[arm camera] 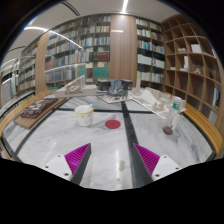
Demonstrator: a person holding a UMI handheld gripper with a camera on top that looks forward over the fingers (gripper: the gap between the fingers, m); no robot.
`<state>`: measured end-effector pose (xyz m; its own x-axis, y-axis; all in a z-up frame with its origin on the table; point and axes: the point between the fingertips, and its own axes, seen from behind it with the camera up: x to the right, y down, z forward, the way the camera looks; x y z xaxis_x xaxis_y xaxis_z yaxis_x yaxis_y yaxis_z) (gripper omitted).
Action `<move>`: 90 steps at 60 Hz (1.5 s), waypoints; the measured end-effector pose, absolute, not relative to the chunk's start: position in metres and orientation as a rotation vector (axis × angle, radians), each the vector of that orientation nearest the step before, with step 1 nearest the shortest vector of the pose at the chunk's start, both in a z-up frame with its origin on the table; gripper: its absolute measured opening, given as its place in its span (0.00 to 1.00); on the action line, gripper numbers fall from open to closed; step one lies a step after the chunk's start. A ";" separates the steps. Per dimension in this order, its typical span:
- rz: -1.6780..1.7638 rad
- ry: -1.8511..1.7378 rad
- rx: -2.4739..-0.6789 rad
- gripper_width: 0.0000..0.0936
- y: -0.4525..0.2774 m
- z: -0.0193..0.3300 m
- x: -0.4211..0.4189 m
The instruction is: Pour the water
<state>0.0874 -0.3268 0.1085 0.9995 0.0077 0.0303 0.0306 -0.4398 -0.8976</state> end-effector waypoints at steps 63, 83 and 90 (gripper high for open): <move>-0.292 0.216 -1.848 0.44 -0.095 0.069 0.429; -0.785 0.114 -1.695 0.44 -0.110 0.219 0.424; -1.069 -0.109 -1.542 0.44 -0.095 0.301 0.378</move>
